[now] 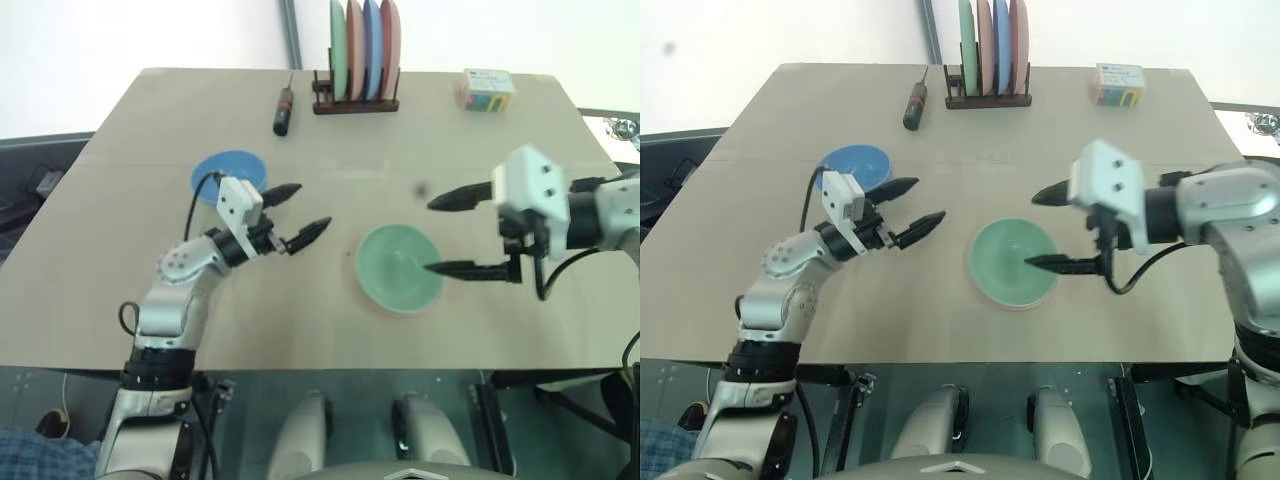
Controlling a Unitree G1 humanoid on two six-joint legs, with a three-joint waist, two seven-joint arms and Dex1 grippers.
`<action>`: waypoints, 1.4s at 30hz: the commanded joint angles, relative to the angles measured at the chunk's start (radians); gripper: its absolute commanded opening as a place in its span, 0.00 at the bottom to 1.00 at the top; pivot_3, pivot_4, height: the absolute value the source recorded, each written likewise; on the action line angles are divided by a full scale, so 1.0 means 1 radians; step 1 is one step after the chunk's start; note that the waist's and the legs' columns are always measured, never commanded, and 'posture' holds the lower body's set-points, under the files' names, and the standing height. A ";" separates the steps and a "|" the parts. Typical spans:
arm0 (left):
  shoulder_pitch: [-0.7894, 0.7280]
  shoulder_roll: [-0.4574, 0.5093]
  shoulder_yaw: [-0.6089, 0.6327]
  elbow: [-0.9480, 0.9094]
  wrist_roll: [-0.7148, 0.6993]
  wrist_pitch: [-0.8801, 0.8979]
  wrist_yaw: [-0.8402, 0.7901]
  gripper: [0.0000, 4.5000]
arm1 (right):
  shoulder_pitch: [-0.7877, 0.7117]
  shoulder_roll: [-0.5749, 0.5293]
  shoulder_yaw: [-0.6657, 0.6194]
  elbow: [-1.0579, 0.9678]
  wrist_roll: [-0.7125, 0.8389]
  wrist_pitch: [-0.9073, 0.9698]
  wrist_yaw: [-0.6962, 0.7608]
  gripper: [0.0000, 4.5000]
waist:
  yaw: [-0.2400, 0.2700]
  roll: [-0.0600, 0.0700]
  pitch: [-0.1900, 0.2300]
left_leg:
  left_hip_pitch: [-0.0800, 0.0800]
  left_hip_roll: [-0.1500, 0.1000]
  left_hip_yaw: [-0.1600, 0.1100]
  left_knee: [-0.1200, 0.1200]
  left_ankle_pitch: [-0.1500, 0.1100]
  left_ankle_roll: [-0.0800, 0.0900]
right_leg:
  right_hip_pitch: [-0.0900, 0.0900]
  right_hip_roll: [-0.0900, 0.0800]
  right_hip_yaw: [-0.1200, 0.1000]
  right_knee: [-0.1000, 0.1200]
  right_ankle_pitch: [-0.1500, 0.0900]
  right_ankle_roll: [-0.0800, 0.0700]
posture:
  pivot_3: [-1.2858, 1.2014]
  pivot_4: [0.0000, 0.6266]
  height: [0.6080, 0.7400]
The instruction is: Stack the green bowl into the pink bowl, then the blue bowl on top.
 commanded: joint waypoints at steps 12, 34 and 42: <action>-0.266 0.208 -0.095 0.197 0.330 0.132 0.076 1.00 | 0.045 -0.014 -0.215 0.076 0.295 -0.050 -0.173 0.94 | -0.001 0.000 0.000 | -0.001 0.000 0.000 -0.001 0.000 0.000 | -0.001 0.000 0.000 -0.001 0.000 0.000 | 0.52 0.24 1.00; -0.294 0.266 -0.191 0.435 0.466 0.120 0.030 0.08 | 0.100 -0.110 -0.177 0.105 0.370 -0.145 -0.231 0.95 | 0.000 0.000 0.000 | -0.002 0.000 0.001 0.000 0.000 0.000 | -0.001 0.000 0.000 0.000 0.000 0.000 | 0.52 0.24 1.00; -0.403 0.214 -0.207 0.472 0.455 0.017 -0.034 0.01 | 0.110 -0.129 -0.175 0.103 0.392 -0.149 -0.243 0.95 | 0.004 -0.001 0.001 | -0.002 0.000 0.001 0.001 0.000 0.000 | -0.002 0.000 0.000 0.002 0.000 0.000 | 0.52 0.24 1.00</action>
